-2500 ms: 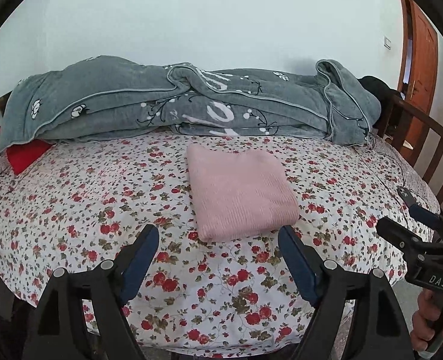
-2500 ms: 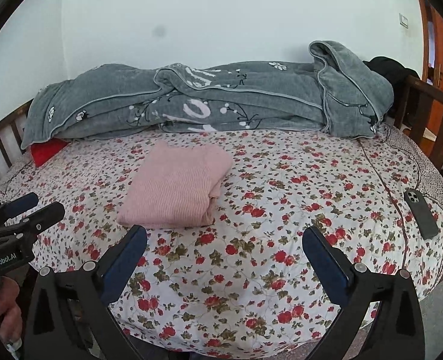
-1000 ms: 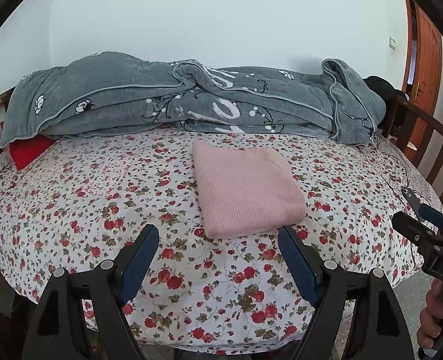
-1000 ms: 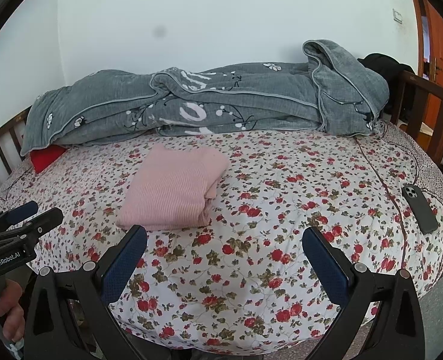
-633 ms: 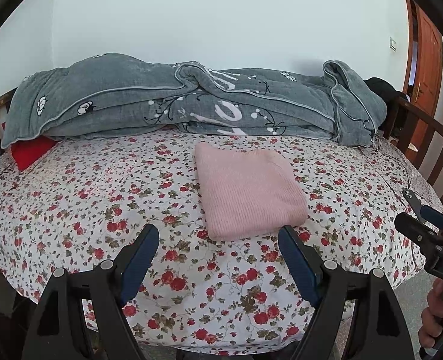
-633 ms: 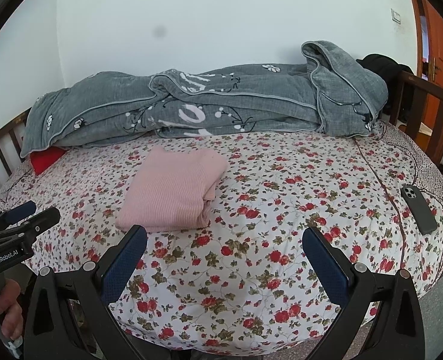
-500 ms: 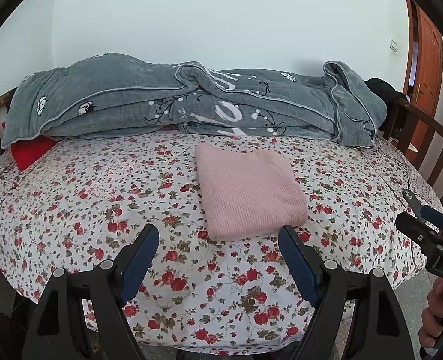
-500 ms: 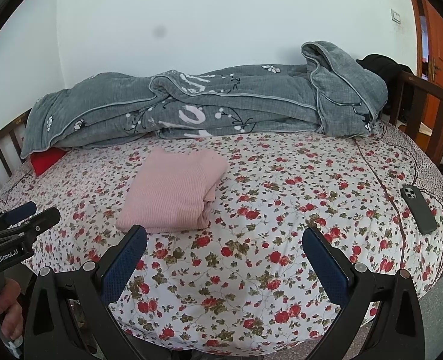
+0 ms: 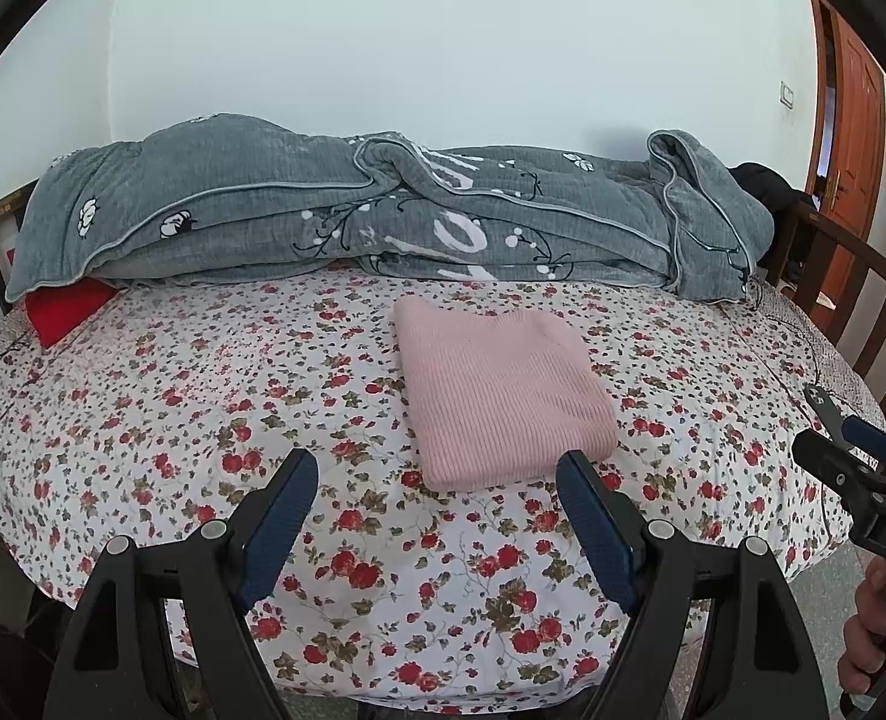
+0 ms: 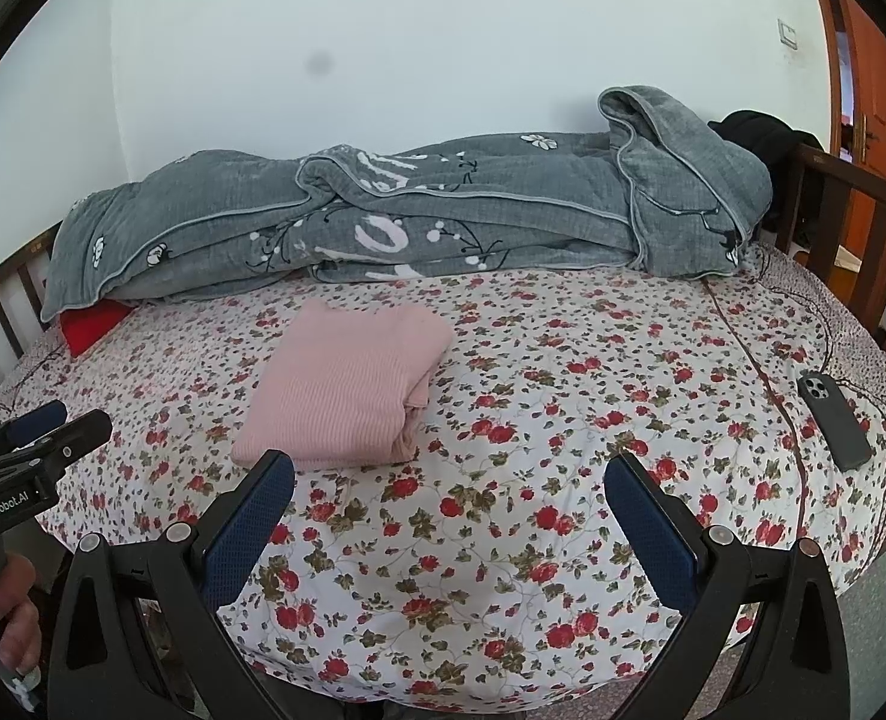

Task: Fold small clothes

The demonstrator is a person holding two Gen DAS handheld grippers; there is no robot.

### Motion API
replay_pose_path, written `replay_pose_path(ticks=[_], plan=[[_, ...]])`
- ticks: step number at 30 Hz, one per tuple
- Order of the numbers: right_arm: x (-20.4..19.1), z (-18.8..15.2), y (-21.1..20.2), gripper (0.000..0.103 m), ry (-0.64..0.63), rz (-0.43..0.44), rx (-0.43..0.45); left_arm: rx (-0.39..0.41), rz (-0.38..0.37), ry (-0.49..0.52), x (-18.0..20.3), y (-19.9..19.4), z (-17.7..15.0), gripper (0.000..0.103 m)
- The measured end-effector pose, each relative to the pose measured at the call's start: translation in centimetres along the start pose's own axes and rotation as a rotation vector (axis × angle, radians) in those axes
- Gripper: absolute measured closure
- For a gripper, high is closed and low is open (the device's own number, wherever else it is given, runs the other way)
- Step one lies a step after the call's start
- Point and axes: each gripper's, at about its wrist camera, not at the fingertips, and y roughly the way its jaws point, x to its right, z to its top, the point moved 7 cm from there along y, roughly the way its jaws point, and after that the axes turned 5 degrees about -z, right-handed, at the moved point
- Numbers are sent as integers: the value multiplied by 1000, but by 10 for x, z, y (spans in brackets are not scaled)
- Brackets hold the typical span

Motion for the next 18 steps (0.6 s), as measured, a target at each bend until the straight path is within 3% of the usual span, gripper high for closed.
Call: replay_pose_path(ticks=[18], plan=[[-2, 4, -4, 1, -3, -2, 10, 6, 1, -11, -2, -3, 3, 22]])
